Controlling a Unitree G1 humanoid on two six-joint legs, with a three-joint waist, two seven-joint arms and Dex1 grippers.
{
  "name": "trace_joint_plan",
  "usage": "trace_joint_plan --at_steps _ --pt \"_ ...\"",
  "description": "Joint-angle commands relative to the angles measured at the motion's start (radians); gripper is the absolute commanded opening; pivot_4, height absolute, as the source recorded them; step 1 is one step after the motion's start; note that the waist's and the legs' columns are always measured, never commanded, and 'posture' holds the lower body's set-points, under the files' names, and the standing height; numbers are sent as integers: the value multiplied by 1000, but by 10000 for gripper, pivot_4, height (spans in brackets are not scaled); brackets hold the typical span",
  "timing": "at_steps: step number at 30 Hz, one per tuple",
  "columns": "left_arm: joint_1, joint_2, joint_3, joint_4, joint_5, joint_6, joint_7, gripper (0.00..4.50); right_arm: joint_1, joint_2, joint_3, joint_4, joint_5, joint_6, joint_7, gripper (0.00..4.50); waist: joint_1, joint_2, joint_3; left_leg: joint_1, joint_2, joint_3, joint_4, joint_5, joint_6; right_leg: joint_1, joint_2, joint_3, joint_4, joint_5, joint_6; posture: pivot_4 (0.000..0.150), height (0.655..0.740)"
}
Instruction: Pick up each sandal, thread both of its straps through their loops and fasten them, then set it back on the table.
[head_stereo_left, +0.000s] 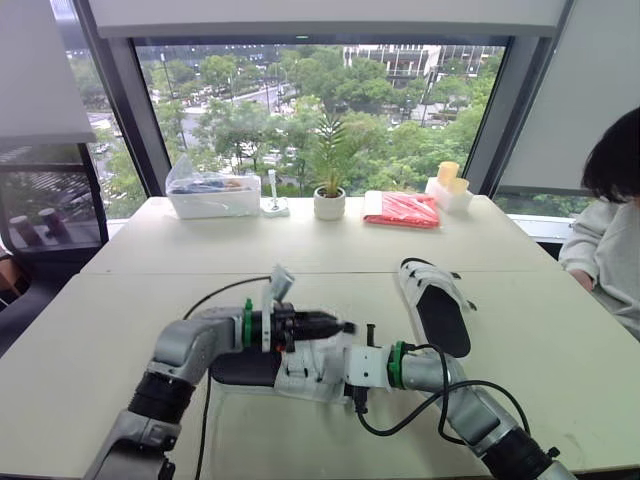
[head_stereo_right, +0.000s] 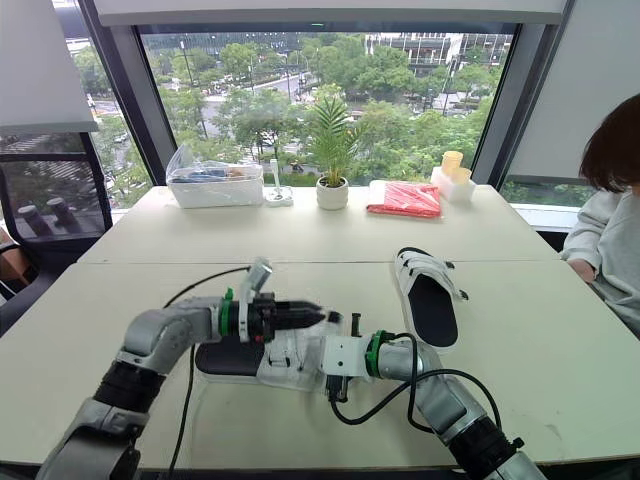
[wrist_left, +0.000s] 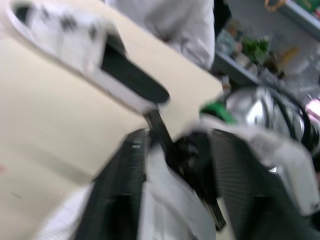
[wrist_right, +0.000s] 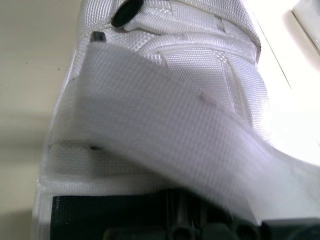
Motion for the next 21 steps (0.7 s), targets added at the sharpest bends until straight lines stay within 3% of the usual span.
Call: trace_joint_plan --at_steps 1,2,9,13,21 --pt "2 -5 28 -4 -7 24 40 40468 61 -8 86 125 -59 46 40 0 1 0 0 0 0 0 0 0 0 0 0 0 0 0 0 1500 7374" --pt "4 -8 21 -2 6 19 51 44655 60 -7 86 127 -59 45 40 0 0 0 0 0 0 0 0 0 0 0 0 0 0 0 0 1500 7374" --pt "-28 -18 -21 31 82 -97 24 44655 50 -2 88 138 -59 39 42 0 0 0 0 0 0 0 0 0 -1 0 0 0 0 0 0 1500 7374" --pt "-93 3 -128 117 211 -290 -100 44655 45 -2 88 145 -61 35 42 0 0 -1 0 1 0 0 0 1 -2 1 0 0 0 0 0 1500 7374" --pt "-231 -13 -222 356 310 -429 -334 44655 42 -1 84 145 -63 39 36 0 -2 -1 0 0 0 0 0 1 -2 0 1 -1 0 0 0 1500 7374"
